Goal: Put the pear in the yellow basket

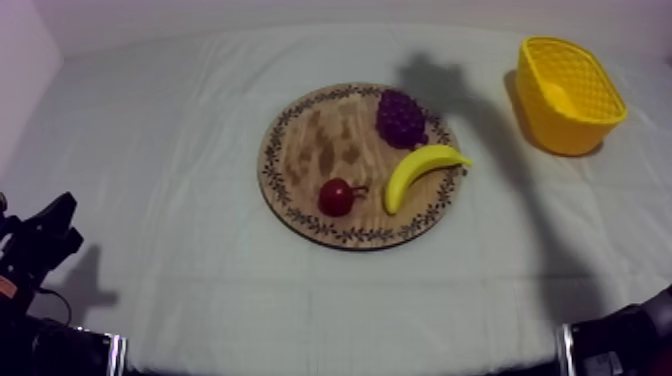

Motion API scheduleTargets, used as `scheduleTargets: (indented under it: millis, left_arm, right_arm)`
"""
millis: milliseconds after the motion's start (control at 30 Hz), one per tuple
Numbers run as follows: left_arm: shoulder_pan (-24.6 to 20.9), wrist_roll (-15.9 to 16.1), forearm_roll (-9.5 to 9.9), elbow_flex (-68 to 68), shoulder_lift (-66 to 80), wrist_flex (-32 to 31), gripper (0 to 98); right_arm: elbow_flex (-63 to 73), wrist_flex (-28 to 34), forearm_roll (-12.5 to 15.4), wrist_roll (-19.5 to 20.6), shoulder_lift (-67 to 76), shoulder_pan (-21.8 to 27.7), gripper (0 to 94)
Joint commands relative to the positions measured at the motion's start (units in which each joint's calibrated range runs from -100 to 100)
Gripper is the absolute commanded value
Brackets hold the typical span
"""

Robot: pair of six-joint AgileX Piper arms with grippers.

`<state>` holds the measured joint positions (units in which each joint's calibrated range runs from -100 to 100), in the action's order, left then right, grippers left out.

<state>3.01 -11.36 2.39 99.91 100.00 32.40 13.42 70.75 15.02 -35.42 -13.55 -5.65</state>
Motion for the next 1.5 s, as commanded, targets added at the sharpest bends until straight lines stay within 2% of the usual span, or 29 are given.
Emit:
scheduleTargets:
  millis: [0, 267, 567, 667, 867, 1067, 1167, 1267, 1467]
  left_arm:
    - [0.0, 0.0, 0.02, 0.0, 0.0, 0.0, 0.1]
    - [0.0, 0.0, 0.02, 0.0, 0.0, 0.0, 0.1]
    - [0.0, 0.0, 0.02, 0.0, 0.0, 0.0, 0.1]
    - [0.0, 0.0, 0.02, 0.0, 0.0, 0.0, 0.1]
    - [0.0, 0.0, 0.02, 0.0, 0.0, 0.0, 0.1]
    - [0.0, 0.0, 0.02, 0.0, 0.0, 0.0, 0.1]
    - [0.0, 0.0, 0.02, 0.0, 0.0, 0.0, 0.1]
    - [0.0, 0.0, 0.02, 0.0, 0.0, 0.0, 0.1]
    - [0.0, 0.0, 0.02, 0.0, 0.0, 0.0, 0.1]
  right_arm:
    - [-1.2, -1.3, 0.3, 0.7, 2.0, 5.0, 39.9]
    - [-10.6, -6.5, -0.6, 2.4, 3.8, 11.7, 37.2]
    - [-25.5, -18.9, -3.0, 2.1, 3.2, 13.8, 37.8]
    - [-28.6, -21.8, -4.2, 3.2, 2.7, 14.0, 43.2]
    - [-32.2, -23.6, -6.7, 6.8, 3.8, 14.5, 62.3]
    - [-37.9, -25.0, -5.6, 7.8, 11.2, 15.2, 65.4]
    - [-42.9, -27.1, -5.2, 9.0, 17.7, 14.5, 62.4]
    - [-48.9, -29.6, -4.1, 10.0, 25.9, 13.6, 55.2]
    - [-63.0, -34.5, -1.8, 12.3, 45.6, 10.8, 30.4]
